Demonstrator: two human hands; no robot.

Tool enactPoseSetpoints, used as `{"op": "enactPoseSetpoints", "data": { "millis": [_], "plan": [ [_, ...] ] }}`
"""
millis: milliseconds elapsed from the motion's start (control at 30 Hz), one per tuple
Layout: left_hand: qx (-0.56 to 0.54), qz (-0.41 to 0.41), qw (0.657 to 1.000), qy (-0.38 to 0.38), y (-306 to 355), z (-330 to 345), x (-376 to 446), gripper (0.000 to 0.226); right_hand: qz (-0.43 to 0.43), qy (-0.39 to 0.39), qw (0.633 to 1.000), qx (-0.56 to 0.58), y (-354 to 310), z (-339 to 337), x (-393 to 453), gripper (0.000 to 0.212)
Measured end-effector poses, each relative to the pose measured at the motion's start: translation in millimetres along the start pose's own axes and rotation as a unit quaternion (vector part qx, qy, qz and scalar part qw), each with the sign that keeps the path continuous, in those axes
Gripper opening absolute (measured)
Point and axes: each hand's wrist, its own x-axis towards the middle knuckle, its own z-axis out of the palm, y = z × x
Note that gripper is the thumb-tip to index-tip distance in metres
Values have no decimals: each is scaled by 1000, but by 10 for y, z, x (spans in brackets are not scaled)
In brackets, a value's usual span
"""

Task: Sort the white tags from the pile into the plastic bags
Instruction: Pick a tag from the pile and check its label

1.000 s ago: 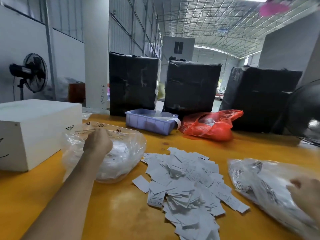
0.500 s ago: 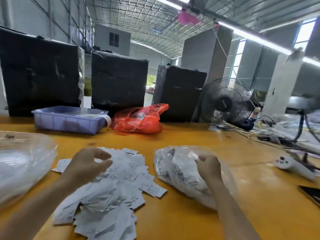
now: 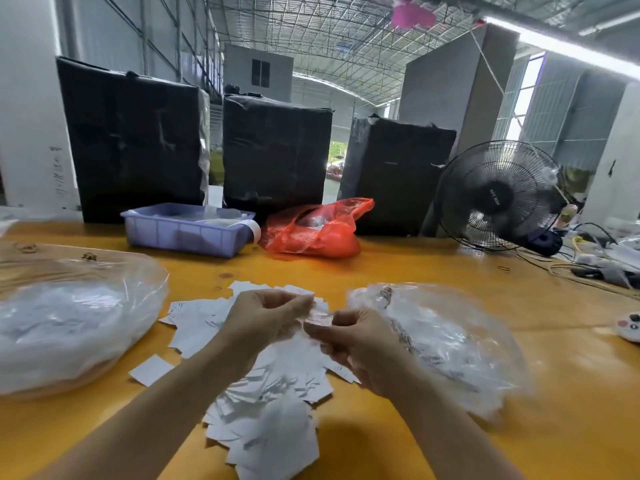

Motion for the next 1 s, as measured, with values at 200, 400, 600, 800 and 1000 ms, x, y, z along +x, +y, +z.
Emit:
{"op": "enactPoseSetpoints", "data": {
  "millis": [200, 400, 600, 800, 1000],
  "plan": [
    [-39, -41, 996, 76, -45, -145, 90, 24, -154, 196, 957, -149, -185, -446, 11, 7],
    [-27, -69, 994, 76, -82, -193, 106, 32, -65, 418, 760, -494, -56, -1291, 32, 13],
    [41, -98, 993, 50, -141, -220, 119, 9, -27, 391, 740, -546, -21, -1206, 81, 47],
    [77, -118, 990, 19, -125, -225, 94, 24, -371, 433, 678, -464, -192, -587, 11, 41],
    [166, -59, 984, -21, -136, -211, 74, 8, -184, -7, 893, -410, 127, 79, 21, 73]
  ]
}}
